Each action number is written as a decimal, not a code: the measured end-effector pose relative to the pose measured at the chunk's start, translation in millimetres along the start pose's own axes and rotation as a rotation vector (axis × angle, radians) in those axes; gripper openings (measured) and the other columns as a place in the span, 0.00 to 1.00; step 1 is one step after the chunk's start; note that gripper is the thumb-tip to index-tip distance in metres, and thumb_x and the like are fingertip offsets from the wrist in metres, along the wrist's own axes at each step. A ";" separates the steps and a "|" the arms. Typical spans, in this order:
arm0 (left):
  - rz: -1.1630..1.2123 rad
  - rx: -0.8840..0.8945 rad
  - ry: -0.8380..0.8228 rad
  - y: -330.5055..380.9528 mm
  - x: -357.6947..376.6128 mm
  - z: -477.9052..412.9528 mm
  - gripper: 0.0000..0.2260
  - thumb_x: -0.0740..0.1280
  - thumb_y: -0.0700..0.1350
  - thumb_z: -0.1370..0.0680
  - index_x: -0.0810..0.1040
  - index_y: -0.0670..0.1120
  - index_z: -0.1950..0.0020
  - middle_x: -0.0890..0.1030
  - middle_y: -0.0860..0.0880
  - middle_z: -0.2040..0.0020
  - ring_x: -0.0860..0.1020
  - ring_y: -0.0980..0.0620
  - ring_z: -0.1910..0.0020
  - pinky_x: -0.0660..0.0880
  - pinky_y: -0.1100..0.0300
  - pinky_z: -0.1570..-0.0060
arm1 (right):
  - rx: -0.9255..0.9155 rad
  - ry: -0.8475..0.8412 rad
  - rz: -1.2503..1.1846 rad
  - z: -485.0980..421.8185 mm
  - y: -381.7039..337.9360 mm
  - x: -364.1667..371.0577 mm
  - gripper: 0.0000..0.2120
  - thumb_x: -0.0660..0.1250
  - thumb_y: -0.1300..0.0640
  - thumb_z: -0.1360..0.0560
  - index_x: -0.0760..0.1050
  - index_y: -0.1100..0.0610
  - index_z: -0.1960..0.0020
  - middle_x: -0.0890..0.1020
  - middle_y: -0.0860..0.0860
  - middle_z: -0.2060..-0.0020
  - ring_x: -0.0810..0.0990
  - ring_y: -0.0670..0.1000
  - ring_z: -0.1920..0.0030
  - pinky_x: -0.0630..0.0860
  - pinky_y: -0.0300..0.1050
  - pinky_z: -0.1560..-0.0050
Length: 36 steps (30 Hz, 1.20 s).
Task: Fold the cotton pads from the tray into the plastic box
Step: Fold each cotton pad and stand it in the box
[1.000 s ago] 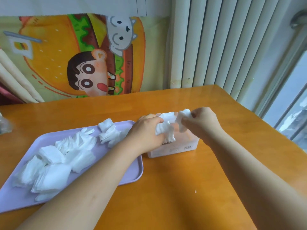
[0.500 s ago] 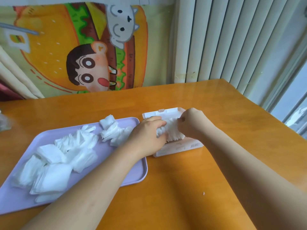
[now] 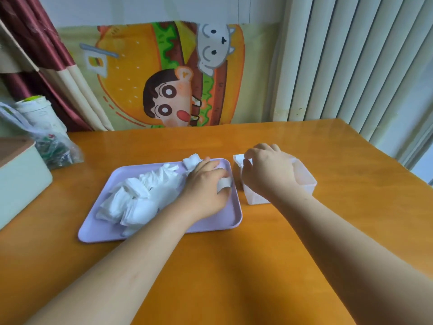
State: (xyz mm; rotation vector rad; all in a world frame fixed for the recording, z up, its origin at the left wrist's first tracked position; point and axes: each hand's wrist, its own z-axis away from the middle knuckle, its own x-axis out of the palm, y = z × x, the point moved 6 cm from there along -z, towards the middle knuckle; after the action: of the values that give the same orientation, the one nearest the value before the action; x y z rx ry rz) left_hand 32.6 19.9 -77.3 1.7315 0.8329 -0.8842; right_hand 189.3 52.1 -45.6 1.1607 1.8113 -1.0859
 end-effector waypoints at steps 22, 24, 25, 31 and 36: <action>0.047 -0.200 -0.158 -85.4 -4.1 66.6 0.26 0.66 0.50 0.23 0.72 0.55 0.24 0.57 0.51 0.17 0.50 0.50 0.16 0.53 0.50 0.19 | -0.078 -0.301 -0.434 63.2 -64.8 65.3 0.15 0.66 0.56 0.18 0.82 0.51 0.33 0.84 0.48 0.37 0.83 0.52 0.39 0.80 0.51 0.41; 0.189 -0.130 -0.133 -72.6 -1.4 65.6 0.25 0.66 0.50 0.25 0.76 0.57 0.27 0.61 0.54 0.18 0.54 0.55 0.18 0.56 0.54 0.20 | -0.106 -0.241 -0.401 62.2 -68.6 65.9 0.14 0.68 0.57 0.20 0.83 0.52 0.36 0.84 0.49 0.39 0.82 0.53 0.41 0.81 0.53 0.45; 0.252 -0.116 -0.109 -70.9 -2.6 65.9 0.24 0.66 0.51 0.26 0.78 0.58 0.29 0.62 0.56 0.19 0.56 0.57 0.18 0.59 0.54 0.20 | -0.112 -0.193 -0.369 61.0 -70.5 65.0 0.13 0.70 0.57 0.21 0.83 0.53 0.38 0.83 0.50 0.41 0.82 0.54 0.41 0.81 0.53 0.48; 0.184 -0.181 0.232 -100.6 -47.6 76.4 0.16 0.68 0.36 0.25 0.84 0.51 0.42 0.78 0.60 0.40 0.76 0.57 0.39 0.74 0.60 0.39 | -0.047 -0.161 -0.389 57.3 -72.3 67.4 0.11 0.71 0.59 0.22 0.82 0.53 0.40 0.80 0.48 0.47 0.81 0.51 0.49 0.81 0.52 0.52; 0.214 -0.319 0.087 -115.1 -33.9 85.8 0.11 0.72 0.47 0.22 0.82 0.56 0.40 0.80 0.61 0.49 0.79 0.61 0.50 0.80 0.57 0.46 | 0.021 -0.350 -0.533 61.8 -67.3 79.1 0.16 0.66 0.60 0.21 0.81 0.53 0.34 0.83 0.48 0.41 0.82 0.49 0.43 0.80 0.44 0.44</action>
State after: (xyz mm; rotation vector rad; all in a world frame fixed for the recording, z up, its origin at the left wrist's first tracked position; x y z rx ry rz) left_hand -97.5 -33.6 -121.8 1.5502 0.7810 -0.5050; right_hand 107.3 5.6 -121.2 0.4531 1.8644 -1.5006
